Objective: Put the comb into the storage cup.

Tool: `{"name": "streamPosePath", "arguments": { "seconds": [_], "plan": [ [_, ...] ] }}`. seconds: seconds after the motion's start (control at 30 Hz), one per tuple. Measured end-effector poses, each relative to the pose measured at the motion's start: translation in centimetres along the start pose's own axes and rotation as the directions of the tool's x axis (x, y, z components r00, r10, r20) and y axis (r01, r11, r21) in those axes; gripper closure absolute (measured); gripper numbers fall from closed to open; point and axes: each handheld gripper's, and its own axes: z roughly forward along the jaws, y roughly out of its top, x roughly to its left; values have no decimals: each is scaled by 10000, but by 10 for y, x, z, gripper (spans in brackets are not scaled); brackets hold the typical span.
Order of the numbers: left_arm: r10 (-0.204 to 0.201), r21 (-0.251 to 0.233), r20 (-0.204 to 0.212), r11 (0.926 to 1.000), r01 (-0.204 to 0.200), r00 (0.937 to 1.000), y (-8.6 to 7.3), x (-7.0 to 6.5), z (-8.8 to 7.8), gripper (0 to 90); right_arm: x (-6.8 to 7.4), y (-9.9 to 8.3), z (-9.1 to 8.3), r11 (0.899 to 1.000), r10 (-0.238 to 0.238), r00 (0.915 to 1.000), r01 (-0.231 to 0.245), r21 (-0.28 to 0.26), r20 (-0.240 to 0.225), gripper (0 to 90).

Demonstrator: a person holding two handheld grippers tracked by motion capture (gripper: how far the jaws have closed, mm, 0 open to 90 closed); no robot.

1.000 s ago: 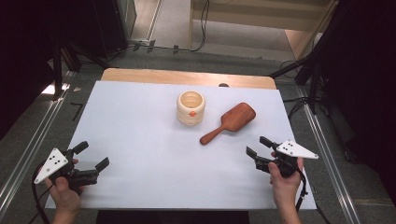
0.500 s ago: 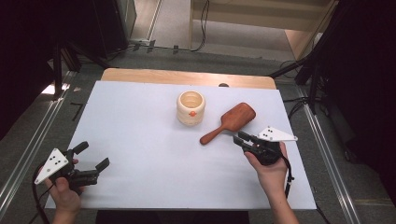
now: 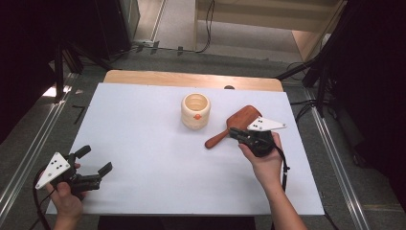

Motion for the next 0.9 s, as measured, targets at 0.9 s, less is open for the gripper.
{"name": "streamPosePath", "arguments": {
  "seconds": [0.9],
  "plan": [
    [96,70,62,9999,-96,9999,0,-1,1,0,17,36,78,9453,-1824,9787,2010,2570,-947,879]
  ]
}}
